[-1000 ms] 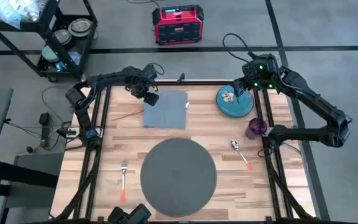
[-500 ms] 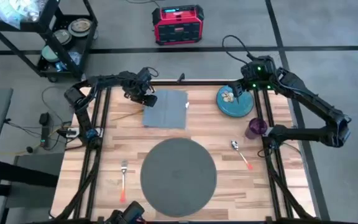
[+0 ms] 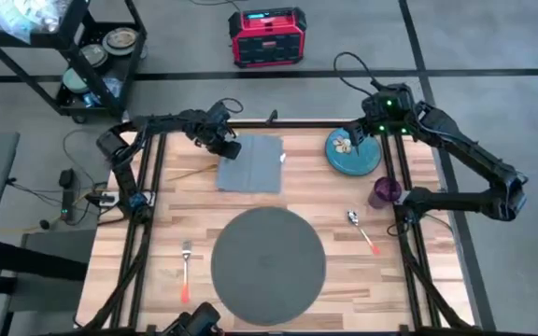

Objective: Set table place
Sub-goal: Fold the gray table napkin

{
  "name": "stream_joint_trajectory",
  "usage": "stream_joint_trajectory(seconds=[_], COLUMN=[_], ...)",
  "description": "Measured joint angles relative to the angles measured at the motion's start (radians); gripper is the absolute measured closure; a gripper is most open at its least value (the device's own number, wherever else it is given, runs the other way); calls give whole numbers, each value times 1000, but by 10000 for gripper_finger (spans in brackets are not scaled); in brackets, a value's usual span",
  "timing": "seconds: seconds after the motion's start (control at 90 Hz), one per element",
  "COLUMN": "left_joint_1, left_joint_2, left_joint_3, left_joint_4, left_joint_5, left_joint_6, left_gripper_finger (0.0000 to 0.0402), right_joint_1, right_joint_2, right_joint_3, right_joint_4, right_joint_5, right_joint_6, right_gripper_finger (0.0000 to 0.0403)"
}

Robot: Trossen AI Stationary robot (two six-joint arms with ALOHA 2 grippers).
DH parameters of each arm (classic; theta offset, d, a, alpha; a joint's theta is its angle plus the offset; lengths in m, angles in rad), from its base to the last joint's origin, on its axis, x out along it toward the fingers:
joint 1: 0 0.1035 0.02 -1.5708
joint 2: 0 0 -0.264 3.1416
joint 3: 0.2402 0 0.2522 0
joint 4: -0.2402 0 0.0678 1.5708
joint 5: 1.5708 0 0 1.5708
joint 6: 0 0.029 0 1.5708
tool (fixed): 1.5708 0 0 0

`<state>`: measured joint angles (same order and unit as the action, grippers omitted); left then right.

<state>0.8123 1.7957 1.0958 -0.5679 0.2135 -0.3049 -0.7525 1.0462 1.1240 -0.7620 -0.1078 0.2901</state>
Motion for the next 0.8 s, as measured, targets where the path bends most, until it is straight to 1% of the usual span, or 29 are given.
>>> stream_joint_trajectory(seconds=[0.3, 0.456, 0.589, 0.678, 0.8], left_joint_1=[-7, -54, -82, -96, -128], left_joint_2=[-175, -192, -149, -85, 4], left_joint_3=[33, 80, 86, 89, 130], left_joint_4=[1, 10, 74, 78, 116], left_joint_5=[-1, -5, -18, -30, -30], left_joint_6=[-90, -124, -174, -186, -197], left_gripper_finger=[401, 401, 401, 401, 401], right_joint_1=[0, 0, 0, 6, 22], right_joint_2=[0, 0, 0, 0, 0], right_joint_3=[0, 0, 0, 0, 0], right_joint_4=[22, 52, 60, 59, 59], right_joint_5=[0, 0, 0, -1, -1], right_joint_6=[0, 0, 5, 13, 20], right_gripper_finger=[248, 248, 248, 248, 248])
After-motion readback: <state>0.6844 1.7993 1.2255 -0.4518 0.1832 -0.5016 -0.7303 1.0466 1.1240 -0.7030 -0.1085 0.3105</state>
